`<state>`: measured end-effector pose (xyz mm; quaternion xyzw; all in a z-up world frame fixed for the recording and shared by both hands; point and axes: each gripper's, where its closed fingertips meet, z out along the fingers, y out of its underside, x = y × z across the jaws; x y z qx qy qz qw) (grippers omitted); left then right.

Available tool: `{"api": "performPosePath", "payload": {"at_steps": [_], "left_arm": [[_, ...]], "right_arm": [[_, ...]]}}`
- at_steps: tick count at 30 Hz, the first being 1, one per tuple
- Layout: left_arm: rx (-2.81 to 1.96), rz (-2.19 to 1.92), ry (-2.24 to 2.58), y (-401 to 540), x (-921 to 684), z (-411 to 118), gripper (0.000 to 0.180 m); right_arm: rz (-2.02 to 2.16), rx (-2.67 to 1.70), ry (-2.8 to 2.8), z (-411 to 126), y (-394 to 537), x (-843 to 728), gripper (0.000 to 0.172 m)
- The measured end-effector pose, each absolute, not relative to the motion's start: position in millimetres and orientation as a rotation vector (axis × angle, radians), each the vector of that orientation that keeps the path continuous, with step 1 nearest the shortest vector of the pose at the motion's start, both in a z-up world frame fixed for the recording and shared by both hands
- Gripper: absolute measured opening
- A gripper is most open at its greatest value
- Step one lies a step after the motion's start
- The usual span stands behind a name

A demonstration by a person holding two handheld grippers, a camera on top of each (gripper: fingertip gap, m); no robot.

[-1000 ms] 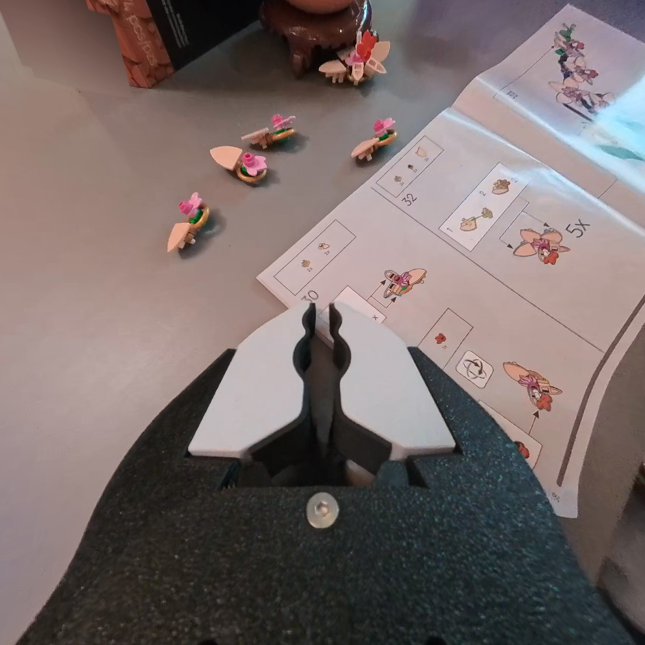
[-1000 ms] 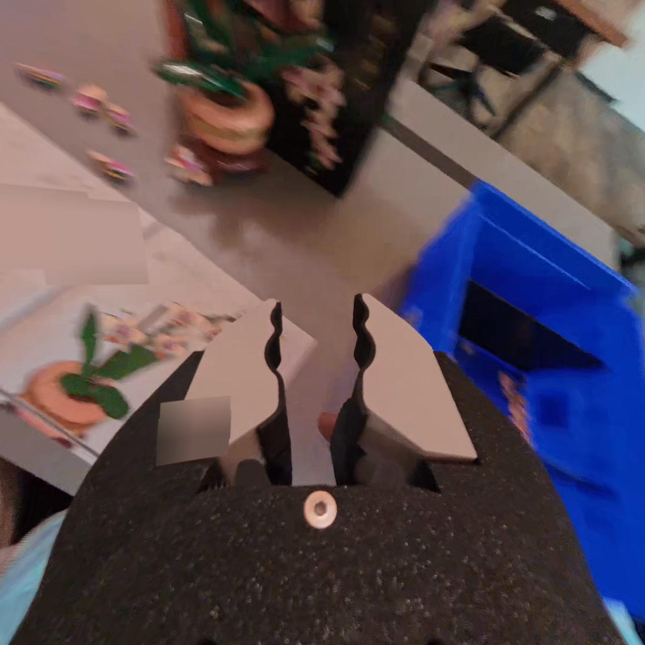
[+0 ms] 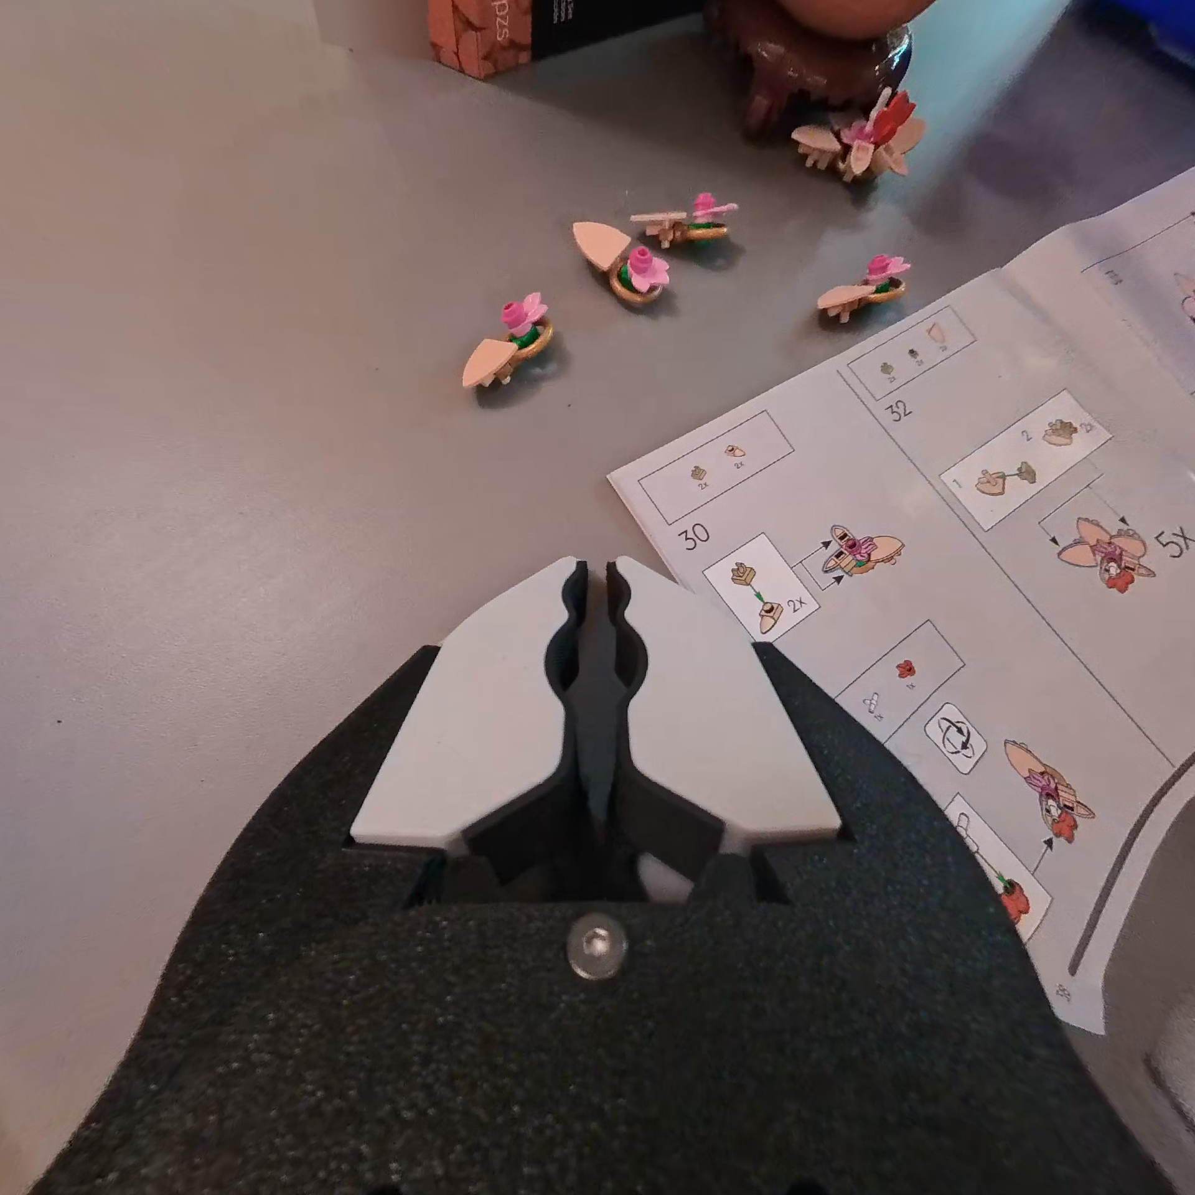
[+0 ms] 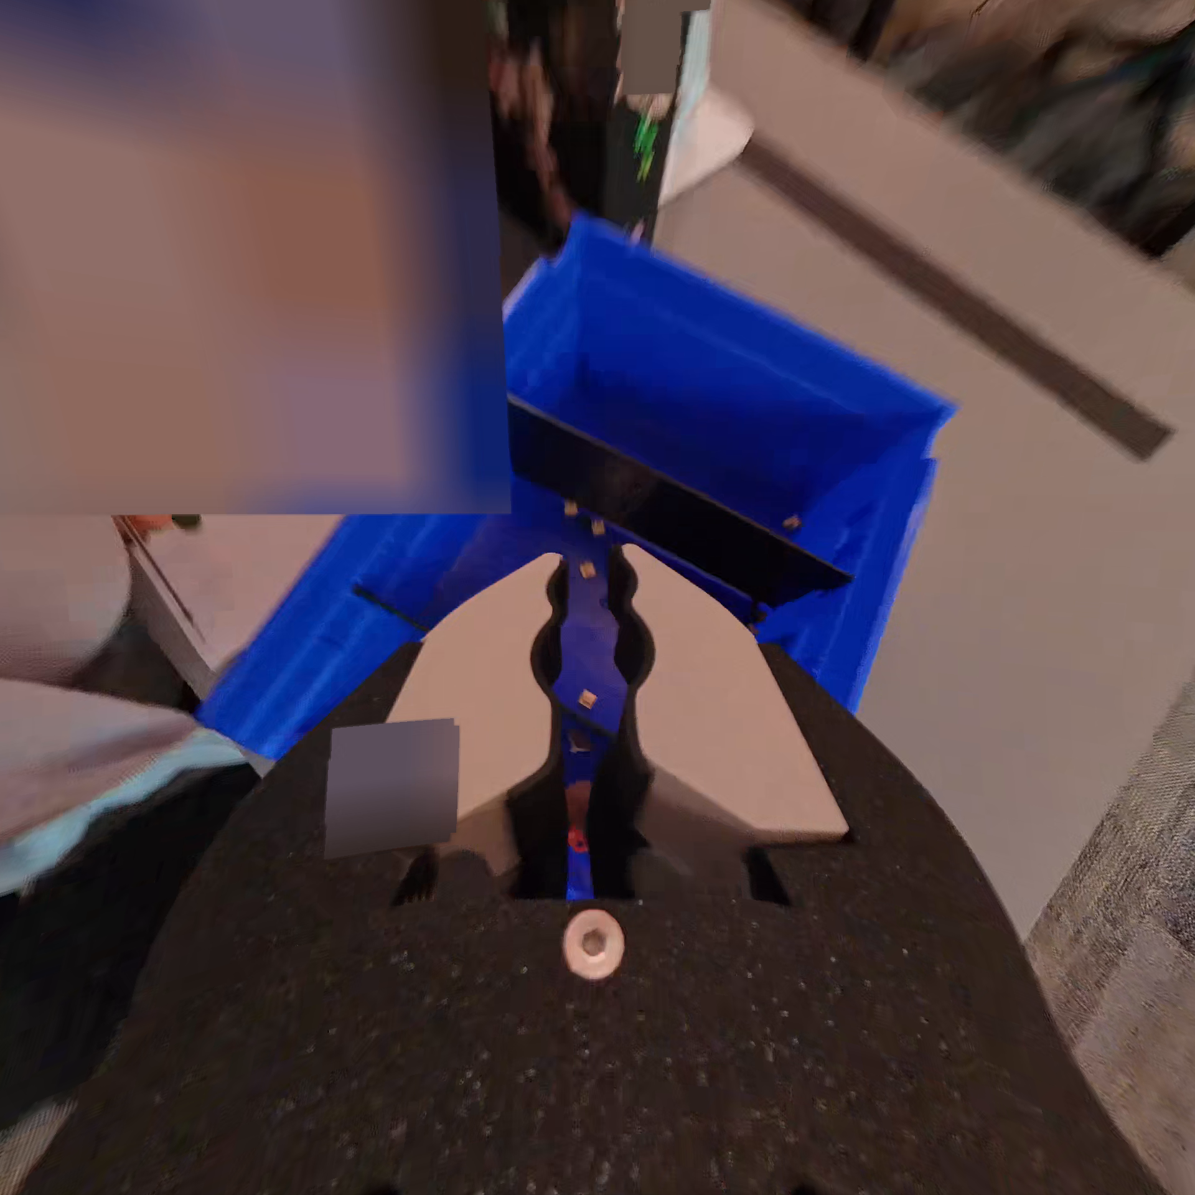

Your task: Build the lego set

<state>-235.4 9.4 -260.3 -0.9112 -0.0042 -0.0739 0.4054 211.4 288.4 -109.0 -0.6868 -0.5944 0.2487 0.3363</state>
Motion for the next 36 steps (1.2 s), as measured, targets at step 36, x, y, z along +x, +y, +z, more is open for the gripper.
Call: {"api": "performPosePath", "payload": {"at_steps": [36], "left_arm": [[-2.290, -0.293, -0.056, 9.1, -234.9, -259.5, 0.007]], "right_arm": [[0.557, -1.711, -2.038, -160.7, 141.8, 44.5, 0.006]]}}
